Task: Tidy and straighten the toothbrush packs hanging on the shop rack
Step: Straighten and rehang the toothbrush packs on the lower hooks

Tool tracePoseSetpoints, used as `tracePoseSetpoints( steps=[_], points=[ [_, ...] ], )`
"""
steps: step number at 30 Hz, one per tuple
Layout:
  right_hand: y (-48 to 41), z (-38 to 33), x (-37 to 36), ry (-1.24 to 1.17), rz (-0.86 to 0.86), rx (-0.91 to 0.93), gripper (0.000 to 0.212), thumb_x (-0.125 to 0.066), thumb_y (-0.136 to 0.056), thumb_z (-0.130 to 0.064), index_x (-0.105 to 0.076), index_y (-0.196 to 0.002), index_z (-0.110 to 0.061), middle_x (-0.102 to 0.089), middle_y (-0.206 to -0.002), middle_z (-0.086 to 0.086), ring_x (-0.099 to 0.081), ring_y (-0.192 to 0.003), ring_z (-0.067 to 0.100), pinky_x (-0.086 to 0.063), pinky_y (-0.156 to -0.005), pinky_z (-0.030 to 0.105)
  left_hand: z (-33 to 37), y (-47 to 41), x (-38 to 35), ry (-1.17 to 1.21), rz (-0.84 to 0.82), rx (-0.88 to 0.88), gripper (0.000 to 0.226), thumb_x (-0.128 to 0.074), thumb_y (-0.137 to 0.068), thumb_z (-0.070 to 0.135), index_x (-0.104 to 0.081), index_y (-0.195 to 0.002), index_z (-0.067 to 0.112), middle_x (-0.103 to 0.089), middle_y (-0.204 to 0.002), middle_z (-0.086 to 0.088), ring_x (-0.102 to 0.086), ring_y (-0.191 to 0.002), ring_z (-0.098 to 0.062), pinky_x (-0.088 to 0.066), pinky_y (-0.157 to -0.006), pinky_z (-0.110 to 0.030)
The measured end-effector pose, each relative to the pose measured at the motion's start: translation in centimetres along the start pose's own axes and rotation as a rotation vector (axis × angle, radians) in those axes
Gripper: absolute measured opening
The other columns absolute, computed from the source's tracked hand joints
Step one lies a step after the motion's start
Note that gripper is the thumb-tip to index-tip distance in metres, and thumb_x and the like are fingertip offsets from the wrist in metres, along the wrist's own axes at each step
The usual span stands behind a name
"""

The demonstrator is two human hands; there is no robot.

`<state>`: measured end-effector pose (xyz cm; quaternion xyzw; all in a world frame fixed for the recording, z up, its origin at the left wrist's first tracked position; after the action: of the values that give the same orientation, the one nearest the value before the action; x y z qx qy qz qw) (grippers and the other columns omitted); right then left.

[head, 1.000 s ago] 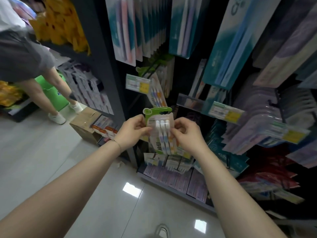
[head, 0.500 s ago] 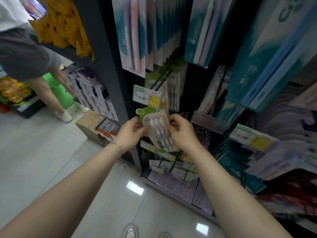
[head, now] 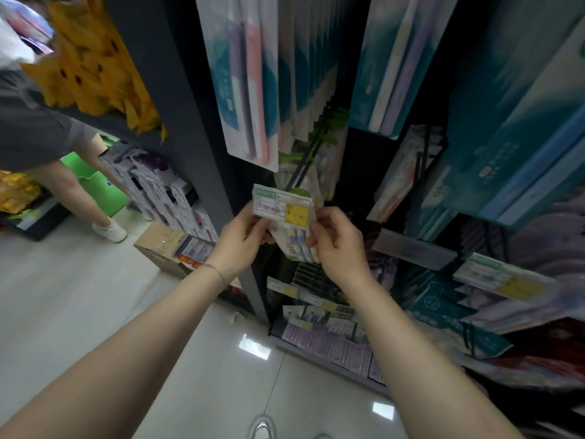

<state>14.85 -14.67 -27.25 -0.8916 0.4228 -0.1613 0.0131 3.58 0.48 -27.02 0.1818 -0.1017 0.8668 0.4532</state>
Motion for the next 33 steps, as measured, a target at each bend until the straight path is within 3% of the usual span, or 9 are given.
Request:
tracePoseSetpoints(
  steps=[2, 6, 11, 17, 20, 23, 25, 28, 33],
  points=[
    [-0.1, 0.1, 0.0, -0.011, 0.028, 0.006, 0.014, -0.051, -0.1, -0.014, -0.057, -0.093, -0.026, -0.061, -0.076, -0.013, -0.059, -0.066, 0.001, -0.046, -0.063, 0.019, -0.2, -0.3, 0.0, -0.019, -0.017, 0.001, 0.024, -0.044, -0.104, 0.027, -0.057, -0.124, 0.031, -0.071, -0.109, 0.007, -0.071, -0.087, -0.017, -0.057, -0.091, -0.046],
    [0.2, 0.9, 0.1, -0.01, 0.112, 0.006, 0.012, -0.051, -0.098, -0.022, -0.058, -0.091, -0.027, -0.06, -0.07, -0.011, -0.06, -0.064, 0.01, -0.049, -0.062, 0.031, -0.3, -0.5, -0.4, -0.086, -0.009, -0.034, 0.024, -0.041, -0.105, 0.026, -0.052, -0.107, 0.048, -0.071, -0.095, -0.001, -0.068, -0.08, -0.012, -0.057, -0.086, -0.042],
    [-0.3, 0.8, -0.1, -0.023, 0.137, -0.076, 0.025, -0.052, -0.1, -0.017, -0.058, -0.082, -0.033, -0.061, -0.067, -0.007, -0.059, -0.063, 0.013, -0.047, -0.062, 0.028, -0.9, -1.3, -0.6, -0.052, -0.048, -0.021, 0.023, -0.039, -0.103, 0.034, -0.059, -0.114, 0.029, -0.069, -0.088, 0.001, -0.066, -0.077, -0.021, -0.057, -0.077, -0.039],
    [-1.5, 0.9, -0.4, -0.06, 0.198, -0.183, 0.018, -0.052, -0.098, -0.018, -0.061, -0.086, -0.028, -0.067, -0.079, 0.003, -0.064, -0.072, 0.02, -0.054, -0.071, 0.04, -0.3, -3.2, -1.0, -0.053, -0.041, 0.044, 0.021, -0.044, -0.101, 0.012, -0.06, -0.115, 0.014, -0.063, -0.095, 0.007, -0.059, -0.082, -0.002, -0.045, -0.064, -0.005],
    [-1.7, 1.0, -0.6, -0.054, 0.201, -0.232, 0.01, -0.054, -0.097, -0.018, -0.061, -0.101, -0.024, -0.069, -0.093, 0.001, -0.067, -0.089, 0.022, -0.057, -0.083, 0.047, -0.9, -4.1, -1.1, -0.124, -0.067, 0.106, 0.028, -0.049, -0.097, 0.026, -0.059, -0.12, 0.013, -0.065, -0.113, -0.005, -0.062, -0.1, -0.019, -0.051, -0.085, -0.02],
    [-1.3, 1.0, -0.1, -0.03, 0.21, -0.28, 0.015, -0.058, -0.096, -0.019, -0.055, -0.108, -0.027, -0.066, -0.097, 0.0, -0.067, -0.092, 0.024, -0.056, -0.087, 0.048, -1.8, -4.0, -0.8, -0.152, -0.105, 0.203, 0.06, -0.054, -0.083, 0.056, -0.052, -0.132, 0.02, -0.065, -0.122, 0.0, -0.064, -0.107, -0.022, -0.053, -0.096, -0.04],
    [-0.7, 0.9, 0.4, -0.01, 0.204, -0.305, 0.013, -0.058, -0.097, -0.019, -0.056, -0.109, -0.024, -0.064, -0.095, 0.0, -0.066, -0.09, 0.022, -0.057, -0.087, 0.046, -2.7, -3.7, -1.1, -0.184, -0.141, 0.249, 0.05, -0.058, -0.091, 0.047, -0.05, -0.133, 0.021, -0.065, -0.122, 0.001, -0.065, -0.104, -0.022, -0.053, -0.097, -0.042],
    [0.5, 0.8, 1.4, 0.078, 0.205, -0.298, 0.013, -0.056, -0.097, -0.015, -0.06, -0.109, -0.018, -0.063, -0.093, 0.001, -0.061, -0.086, 0.015, -0.054, -0.082, 0.035, -3.2, -3.0, -2.0, -0.297, -0.255, 0.292, 0.019, -0.058, -0.096, 0.037, -0.059, -0.103, 0.02, -0.068, -0.105, -0.004, -0.066, -0.097, -0.026, -0.054, -0.091, -0.041],
    [2.8, 0.8, 3.3, 0.143, 0.238, -0.297, 0.007, -0.058, -0.095, -0.018, -0.063, -0.098, -0.022, -0.06, -0.084, -0.009, -0.055, -0.076, 0.002, -0.044, -0.069, 0.02, -1.1, -1.3, -4.7, -0.343, -0.448, 0.142, 0.015, -0.054, -0.099, 0.031, -0.061, -0.089, 0.023, -0.067, -0.096, -0.005, -0.065, -0.092, -0.024, -0.051, -0.08, -0.033]
  ],
)
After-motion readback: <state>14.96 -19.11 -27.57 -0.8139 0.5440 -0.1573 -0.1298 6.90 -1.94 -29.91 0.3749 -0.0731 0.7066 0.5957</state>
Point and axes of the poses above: each hand's wrist, its own y-axis away from the middle knuckle, its own x-axis out of the back of the hand, z = x × y, the point moved 3 cm from there along -y, towards the middle knuckle
